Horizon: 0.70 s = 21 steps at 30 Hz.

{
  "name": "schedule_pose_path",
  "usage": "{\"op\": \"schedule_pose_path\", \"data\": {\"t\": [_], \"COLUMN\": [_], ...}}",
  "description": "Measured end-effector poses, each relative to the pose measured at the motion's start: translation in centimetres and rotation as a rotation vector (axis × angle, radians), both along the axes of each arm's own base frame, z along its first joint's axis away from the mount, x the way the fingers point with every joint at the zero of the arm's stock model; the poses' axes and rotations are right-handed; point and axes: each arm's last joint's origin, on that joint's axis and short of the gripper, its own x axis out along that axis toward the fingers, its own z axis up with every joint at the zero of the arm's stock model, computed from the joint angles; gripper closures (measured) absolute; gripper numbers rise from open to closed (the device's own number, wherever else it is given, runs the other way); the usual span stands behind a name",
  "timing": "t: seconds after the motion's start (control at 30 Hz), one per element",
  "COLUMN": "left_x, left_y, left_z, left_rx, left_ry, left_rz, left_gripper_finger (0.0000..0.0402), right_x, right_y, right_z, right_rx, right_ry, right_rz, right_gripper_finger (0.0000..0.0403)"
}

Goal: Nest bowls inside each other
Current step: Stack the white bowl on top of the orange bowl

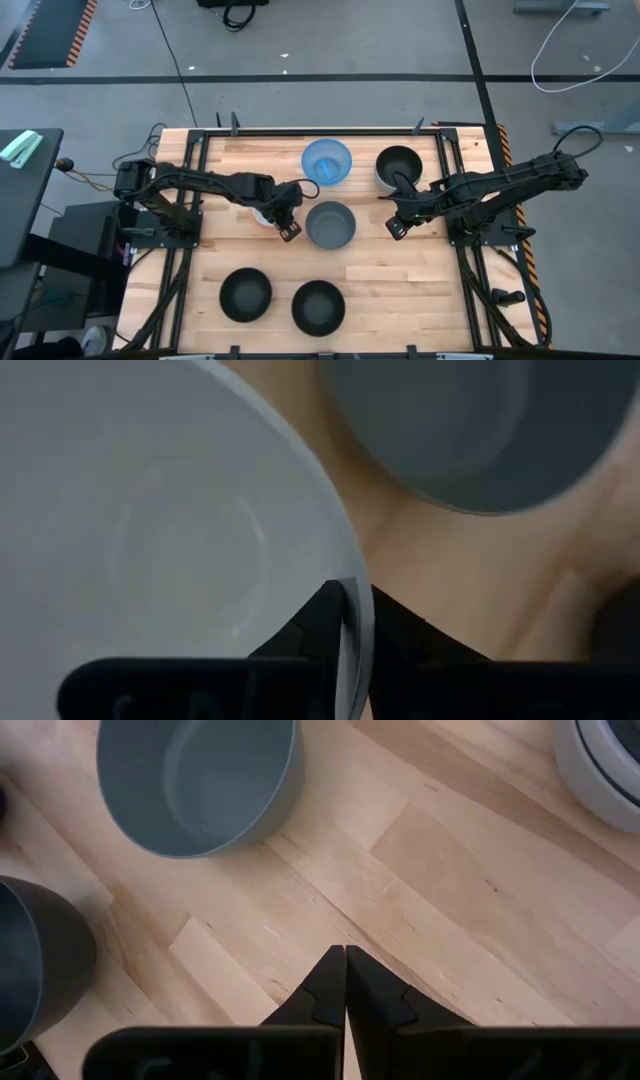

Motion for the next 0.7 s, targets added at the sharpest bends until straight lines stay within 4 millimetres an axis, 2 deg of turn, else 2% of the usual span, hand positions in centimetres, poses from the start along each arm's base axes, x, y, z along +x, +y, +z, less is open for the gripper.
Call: {"op": "schedule_pose_path", "data": {"t": [0.33,0.7], "left_x": [0.7,0.6], "left_y": [0.0,-0.3], "left_z": [1.7,1.7], "left_rx": [0.035,-0.033], "left_ry": [-0.030,-0.018], "left_rz": [-0.036,-0.038], "left_gripper_finger": [0.0368,0.0344], "right_x": [0.0,0.0], "right_y": [0.0,0.0], "right_z": [0.0,0.0], "right_rx": [0.000,-0.002], "right_ry": [0.000,-0.001], "right_rz": [0.000,0.005], "right_gripper_finger": [0.0389,0.0387]}}
